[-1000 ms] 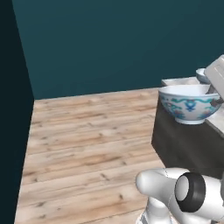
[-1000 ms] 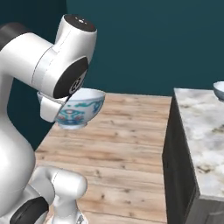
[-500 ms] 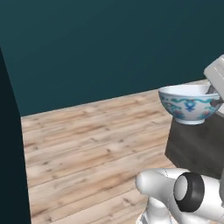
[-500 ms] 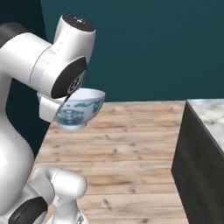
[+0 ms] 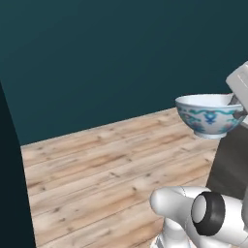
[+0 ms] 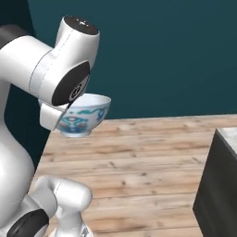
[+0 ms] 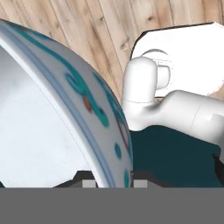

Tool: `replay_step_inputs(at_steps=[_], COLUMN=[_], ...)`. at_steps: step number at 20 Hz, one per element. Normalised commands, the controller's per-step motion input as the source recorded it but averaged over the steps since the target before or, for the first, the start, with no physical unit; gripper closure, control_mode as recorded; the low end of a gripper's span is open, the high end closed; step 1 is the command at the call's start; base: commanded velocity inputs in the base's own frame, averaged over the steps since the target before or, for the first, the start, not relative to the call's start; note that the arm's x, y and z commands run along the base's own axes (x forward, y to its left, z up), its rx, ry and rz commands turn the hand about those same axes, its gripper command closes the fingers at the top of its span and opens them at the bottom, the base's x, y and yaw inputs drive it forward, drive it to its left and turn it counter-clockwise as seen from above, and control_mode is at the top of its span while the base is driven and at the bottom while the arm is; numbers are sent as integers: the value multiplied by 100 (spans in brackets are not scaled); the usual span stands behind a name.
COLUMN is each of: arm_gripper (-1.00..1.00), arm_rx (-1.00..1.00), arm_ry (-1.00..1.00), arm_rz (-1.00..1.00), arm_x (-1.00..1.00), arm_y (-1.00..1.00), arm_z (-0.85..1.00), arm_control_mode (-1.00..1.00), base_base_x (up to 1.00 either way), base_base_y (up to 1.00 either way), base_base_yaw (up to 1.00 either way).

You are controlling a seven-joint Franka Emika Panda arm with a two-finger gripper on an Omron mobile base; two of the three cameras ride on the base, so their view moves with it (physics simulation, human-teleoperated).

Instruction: Pick up the bowls from the cabinet and place each bowl in front of a stool on the dining counter.

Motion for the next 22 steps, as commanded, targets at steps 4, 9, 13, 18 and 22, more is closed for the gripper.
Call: replay_step_inputs(at_steps=[4,9,13,18,22], arm_gripper=[100,100,100,100,100], arm_rx=[0,0,0,0,0], arm_ry=[0,0,0,0,0], arm_rz=[0,0,0,0,0], arm_x=[0,0,0,0,0], arm_y=[0,0,0,0,0], arm_z=[0,0,0,0,0], arm_control_mode=[100,100,100,100,100], base_base_x=[100,100,84,41,45], base_base_y=[1,0,12,29,48], base_base_yaw=[0,-2,-58,-83,-83])
